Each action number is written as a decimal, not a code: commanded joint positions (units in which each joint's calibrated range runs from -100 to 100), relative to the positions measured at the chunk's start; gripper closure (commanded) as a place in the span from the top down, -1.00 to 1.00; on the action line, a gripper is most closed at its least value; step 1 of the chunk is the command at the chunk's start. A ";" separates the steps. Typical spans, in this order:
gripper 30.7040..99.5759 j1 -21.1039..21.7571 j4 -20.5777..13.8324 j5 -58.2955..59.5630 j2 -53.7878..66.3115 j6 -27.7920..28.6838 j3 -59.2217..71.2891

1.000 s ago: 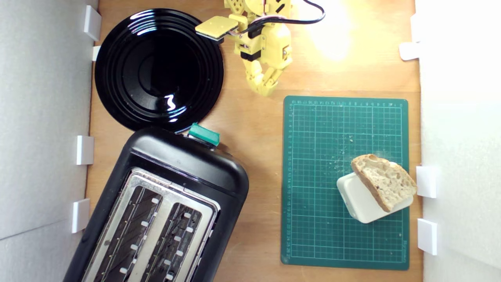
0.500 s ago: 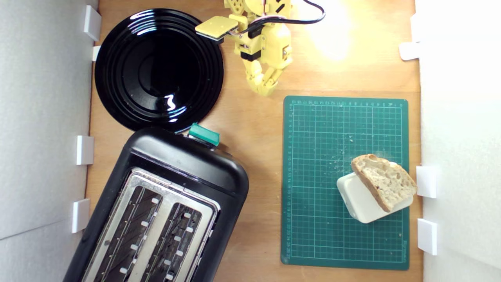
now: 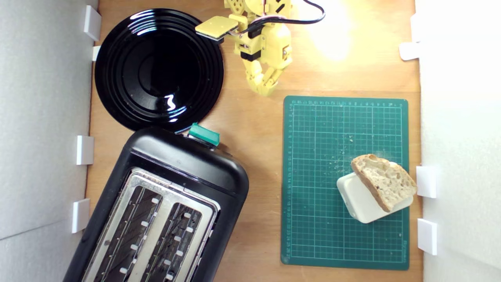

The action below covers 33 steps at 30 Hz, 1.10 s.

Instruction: Pick bread and place in toaster

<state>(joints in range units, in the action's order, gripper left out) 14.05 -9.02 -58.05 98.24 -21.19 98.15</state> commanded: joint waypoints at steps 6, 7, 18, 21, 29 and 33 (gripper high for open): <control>-0.92 0.05 0.04 -0.57 0.43 0.19 0.22; -0.92 0.05 0.04 -0.57 0.43 0.19 0.22; -0.91 1.74 0.13 -0.48 0.35 -0.08 0.22; -0.92 1.90 -0.77 -0.57 0.35 -0.18 0.22; -0.91 1.74 -0.95 -0.40 -0.40 -0.23 0.03; -0.91 -0.19 -0.68 -0.23 -0.65 -0.29 -1.06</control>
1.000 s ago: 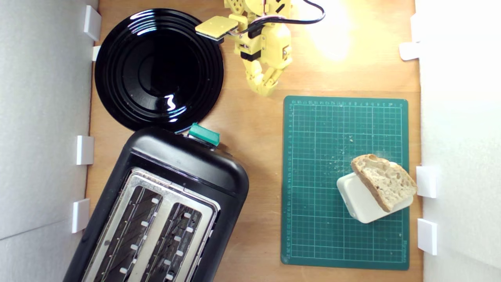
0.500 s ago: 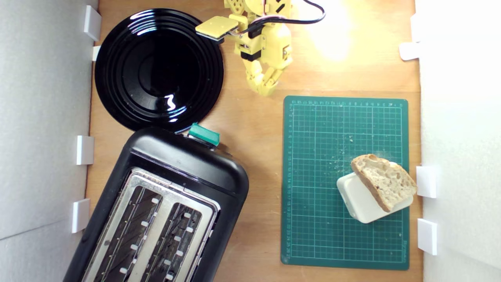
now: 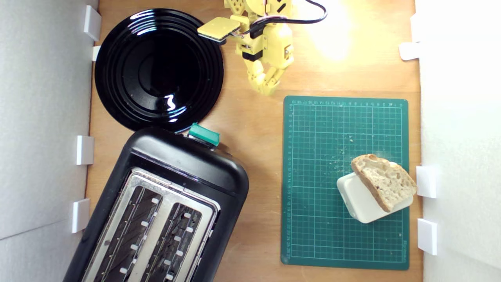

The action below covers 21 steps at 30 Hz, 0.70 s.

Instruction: Pick bread and place in toaster

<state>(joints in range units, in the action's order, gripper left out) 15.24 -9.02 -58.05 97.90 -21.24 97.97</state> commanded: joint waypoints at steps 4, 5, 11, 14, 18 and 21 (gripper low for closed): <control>-0.91 -1.30 0.13 0.71 -3.56 -0.23 -1.60; -0.91 -1.30 0.77 2.08 -4.72 -0.23 -1.69; -0.91 -1.38 1.31 13.77 -12.79 -0.02 -2.14; -0.91 -1.38 1.49 18.29 -16.04 0.19 -2.14; -0.91 -1.46 5.48 26.14 -21.53 -0.23 -2.14; -0.91 -1.38 5.94 33.05 -26.69 0.03 -1.96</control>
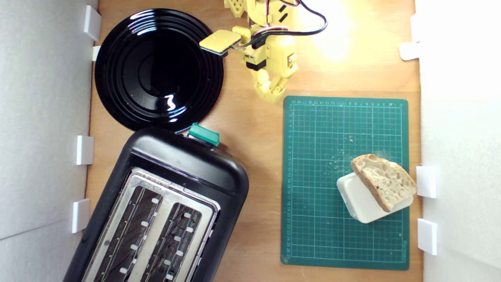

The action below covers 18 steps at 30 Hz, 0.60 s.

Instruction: Pick bread and place in toaster

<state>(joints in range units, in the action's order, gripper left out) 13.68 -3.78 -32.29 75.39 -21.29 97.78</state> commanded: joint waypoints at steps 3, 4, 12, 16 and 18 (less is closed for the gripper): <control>-0.91 0.34 0.69 13.35 -8.33 0.24 -1.68; -0.91 0.66 0.60 14.63 -9.75 0.24 -1.59; -0.91 0.26 -0.30 31.43 -22.31 2.28 -1.59; -0.91 0.58 -0.39 35.62 -26.14 2.96 -1.68; -0.91 0.90 -0.39 36.98 -27.39 3.01 -1.68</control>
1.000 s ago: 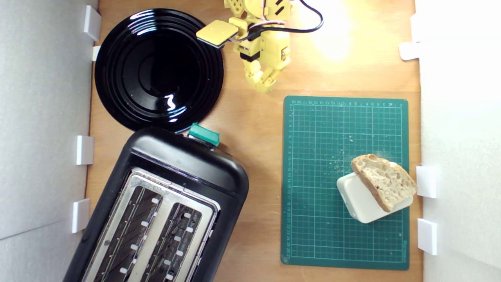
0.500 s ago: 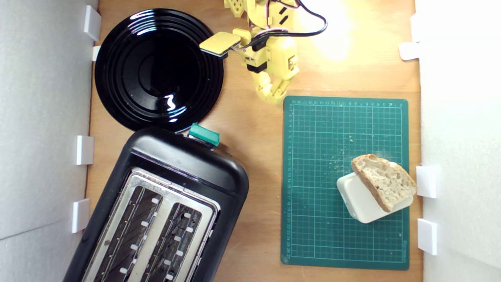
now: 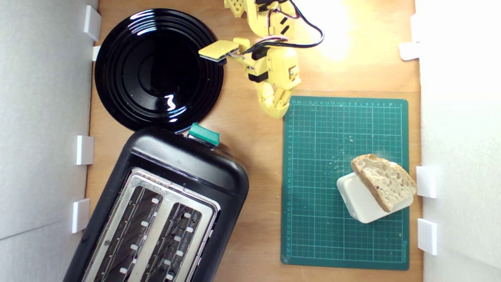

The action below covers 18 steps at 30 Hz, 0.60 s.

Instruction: Pick bread and place in toaster

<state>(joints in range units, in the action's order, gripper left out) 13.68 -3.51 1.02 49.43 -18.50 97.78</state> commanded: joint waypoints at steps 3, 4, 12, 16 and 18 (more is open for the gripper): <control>-0.91 1.79 -2.02 6.41 -3.09 2.57 -1.68; -0.91 2.11 -3.56 7.17 -3.68 3.41 -1.68; -0.90 3.56 -11.90 17.16 -11.75 9.68 -1.87; -0.81 4.85 -11.99 26.46 -18.82 9.74 -1.96; -0.68 4.93 -11.99 32.69 -23.23 9.79 -1.87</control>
<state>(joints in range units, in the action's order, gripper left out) 17.62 -14.53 25.17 30.62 -8.87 96.76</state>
